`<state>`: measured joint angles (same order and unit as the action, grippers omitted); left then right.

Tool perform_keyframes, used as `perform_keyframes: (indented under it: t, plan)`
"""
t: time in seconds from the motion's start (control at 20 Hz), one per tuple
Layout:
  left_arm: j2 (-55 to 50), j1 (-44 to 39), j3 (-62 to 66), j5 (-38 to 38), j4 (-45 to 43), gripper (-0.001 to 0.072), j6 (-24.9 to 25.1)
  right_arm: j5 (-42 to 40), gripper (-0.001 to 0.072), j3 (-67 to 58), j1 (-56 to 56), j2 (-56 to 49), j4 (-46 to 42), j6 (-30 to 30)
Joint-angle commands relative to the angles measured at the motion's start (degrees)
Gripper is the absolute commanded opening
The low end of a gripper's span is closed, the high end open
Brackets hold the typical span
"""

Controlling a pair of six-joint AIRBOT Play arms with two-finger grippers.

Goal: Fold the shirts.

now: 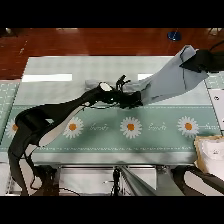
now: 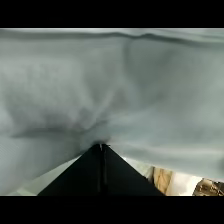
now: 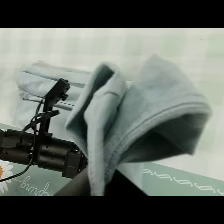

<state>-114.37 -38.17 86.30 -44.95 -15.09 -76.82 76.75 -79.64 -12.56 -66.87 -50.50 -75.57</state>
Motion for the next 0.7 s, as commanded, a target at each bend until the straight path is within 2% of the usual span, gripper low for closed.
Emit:
perform_keyframes:
  t: [0.0,0.1,0.2,0.45,0.65]
  plan:
    - [-0.55,0.42,4.87,-0.85,1.42,0.0024,3.10,0.35,0.0021,-0.02,0.04,0.79,-0.07,-0.90]
    - [3.19,4.17,7.67,-3.63,1.36,0.0023,6.93,0.39,0.0021,-0.02,0.07,0.79,-1.16,-1.88]
    - [9.42,10.40,8.39,-8.09,-0.59,0.0023,8.70,0.26,0.0021,-0.02,0.17,0.57,-1.51,-2.93]
    - [28.85,29.86,8.44,-25.62,-14.27,0.0023,8.66,-1.44,0.0021,-0.02,8.59,-2.38,-9.27,-7.37]
    - [42.03,44.19,8.44,-35.67,-16.52,0.0023,8.66,-10.91,0.0020,-0.02,17.03,-6.49,-10.01,-13.18]
